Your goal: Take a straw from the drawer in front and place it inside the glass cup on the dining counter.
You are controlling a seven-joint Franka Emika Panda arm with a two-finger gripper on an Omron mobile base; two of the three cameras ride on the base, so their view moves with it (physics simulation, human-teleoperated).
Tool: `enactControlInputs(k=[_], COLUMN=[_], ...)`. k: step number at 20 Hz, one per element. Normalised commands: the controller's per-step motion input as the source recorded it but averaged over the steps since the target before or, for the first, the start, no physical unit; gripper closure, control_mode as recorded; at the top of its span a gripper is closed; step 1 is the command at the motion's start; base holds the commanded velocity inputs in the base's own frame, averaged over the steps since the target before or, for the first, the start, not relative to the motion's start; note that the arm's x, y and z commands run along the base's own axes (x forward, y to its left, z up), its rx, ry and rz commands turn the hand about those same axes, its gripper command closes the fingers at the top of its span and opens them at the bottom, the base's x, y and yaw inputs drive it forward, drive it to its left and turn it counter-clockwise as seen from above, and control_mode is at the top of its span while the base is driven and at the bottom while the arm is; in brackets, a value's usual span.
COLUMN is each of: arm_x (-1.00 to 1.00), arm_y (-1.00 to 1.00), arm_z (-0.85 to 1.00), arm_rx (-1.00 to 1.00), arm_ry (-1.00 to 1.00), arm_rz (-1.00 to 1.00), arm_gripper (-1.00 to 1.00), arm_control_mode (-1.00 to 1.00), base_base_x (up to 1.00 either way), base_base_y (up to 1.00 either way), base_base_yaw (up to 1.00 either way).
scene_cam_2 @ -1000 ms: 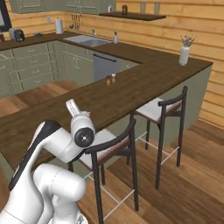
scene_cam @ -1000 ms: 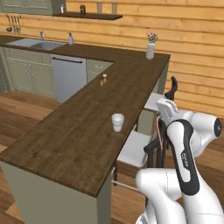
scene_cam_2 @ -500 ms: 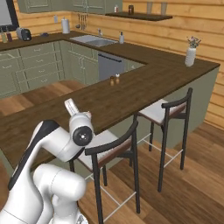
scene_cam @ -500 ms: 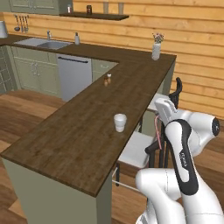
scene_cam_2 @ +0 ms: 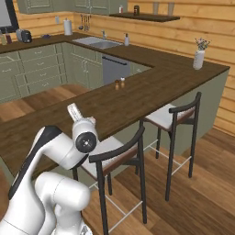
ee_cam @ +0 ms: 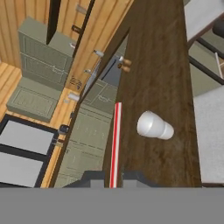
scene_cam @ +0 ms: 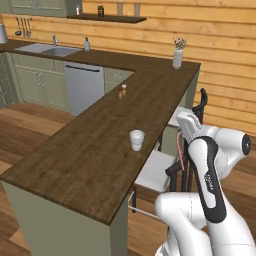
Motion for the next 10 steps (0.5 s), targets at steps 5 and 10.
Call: enactControlInputs(k=[5,10], arm_x=[0.41,0.64], arm_y=[0.35,0.41], arm_z=[0.05,0.1], arm_rx=[-0.08,-0.07], arm_ry=[0.06,0.04], arm_rz=[-0.01,0.0], arm_gripper=[1.0,1.0], arm_control_mode=[-1.0,-1.0], base_base_x=[0.1,0.0], base_base_y=[0.09,0.0], base_base_yaw=[-0.01,0.0])
